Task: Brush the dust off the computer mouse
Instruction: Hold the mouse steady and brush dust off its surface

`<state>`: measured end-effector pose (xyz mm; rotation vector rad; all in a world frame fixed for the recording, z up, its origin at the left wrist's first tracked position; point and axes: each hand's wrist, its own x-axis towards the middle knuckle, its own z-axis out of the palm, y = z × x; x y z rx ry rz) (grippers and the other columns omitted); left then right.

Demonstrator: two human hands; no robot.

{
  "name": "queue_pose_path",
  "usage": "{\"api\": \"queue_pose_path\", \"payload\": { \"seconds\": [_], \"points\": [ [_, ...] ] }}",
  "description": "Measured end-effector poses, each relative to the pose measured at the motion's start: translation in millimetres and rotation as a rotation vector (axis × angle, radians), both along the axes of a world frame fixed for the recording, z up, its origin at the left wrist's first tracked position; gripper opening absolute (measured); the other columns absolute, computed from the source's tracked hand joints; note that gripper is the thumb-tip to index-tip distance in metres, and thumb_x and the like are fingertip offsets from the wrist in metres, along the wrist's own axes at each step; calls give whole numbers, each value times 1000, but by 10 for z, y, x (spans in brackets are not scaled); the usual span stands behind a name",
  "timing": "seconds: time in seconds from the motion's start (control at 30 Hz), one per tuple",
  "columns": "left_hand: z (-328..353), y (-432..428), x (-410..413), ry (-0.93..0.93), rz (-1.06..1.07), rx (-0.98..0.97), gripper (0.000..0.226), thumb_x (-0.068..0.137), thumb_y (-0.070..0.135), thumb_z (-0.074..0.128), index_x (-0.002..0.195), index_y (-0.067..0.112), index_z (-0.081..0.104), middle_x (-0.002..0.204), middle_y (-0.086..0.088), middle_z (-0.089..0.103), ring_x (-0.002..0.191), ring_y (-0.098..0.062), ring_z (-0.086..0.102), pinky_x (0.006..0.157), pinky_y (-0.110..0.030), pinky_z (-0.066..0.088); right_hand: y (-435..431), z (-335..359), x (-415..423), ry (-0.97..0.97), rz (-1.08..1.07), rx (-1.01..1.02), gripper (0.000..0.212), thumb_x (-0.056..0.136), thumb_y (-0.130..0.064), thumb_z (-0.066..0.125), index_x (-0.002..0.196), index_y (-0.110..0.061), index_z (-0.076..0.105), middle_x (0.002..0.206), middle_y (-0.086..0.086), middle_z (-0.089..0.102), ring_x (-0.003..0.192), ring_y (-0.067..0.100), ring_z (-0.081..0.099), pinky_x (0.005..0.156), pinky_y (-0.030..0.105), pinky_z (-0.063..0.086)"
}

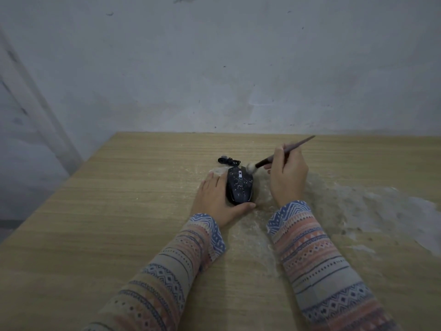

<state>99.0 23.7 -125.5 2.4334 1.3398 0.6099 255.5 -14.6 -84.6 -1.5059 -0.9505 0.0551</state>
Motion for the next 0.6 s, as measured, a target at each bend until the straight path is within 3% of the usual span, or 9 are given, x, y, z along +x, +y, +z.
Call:
{"api": "queue_pose_path", "payload": {
  "seconds": [0.07, 0.2, 0.3, 0.43, 0.6],
  "points": [
    [2, 0, 0, 5, -1, 2, 109, 60, 85, 53, 146, 23, 28, 146, -2, 39, 140, -21, 27, 113, -41, 28, 2, -18, -17, -7, 33, -59, 15, 100, -34, 42, 88, -30, 50, 81, 1, 67, 71, 19, 70, 66, 45, 59],
    [7, 0, -3, 1, -9, -7, 111, 60, 85, 53, 147, 23, 26, 148, -2, 38, 141, -21, 26, 113, -42, 27, 10, -52, 15, -67, -32, -107, 18, 101, -30, 43, 99, -15, 54, 97, 9, 64, 85, 23, 65, 77, 47, 56],
    [14, -6, -1, -2, 1, -11, 111, 59, 85, 54, 146, 23, 28, 146, -3, 40, 139, -22, 29, 113, -42, 28, 11, -9, 0, 24, 35, -61, 14, 100, -31, 44, 94, -22, 52, 91, 8, 66, 83, 24, 67, 76, 48, 57],
    [13, -14, 7, -3, 9, -9, 109, 59, 84, 56, 146, 24, 28, 146, -2, 40, 140, -21, 28, 113, -42, 28, 2, -17, -13, -53, 19, -117, 19, 101, -27, 44, 101, -13, 57, 99, 9, 64, 88, 22, 65, 80, 46, 56],
    [4, -5, 4, -7, 8, -7, 111, 58, 86, 54, 147, 24, 27, 147, -3, 39, 141, -22, 26, 114, -43, 27, 30, 17, -44, 57, 117, -72, 10, 100, -23, 49, 99, -16, 57, 95, 7, 68, 86, 18, 69, 80, 38, 59]
  ]
}}
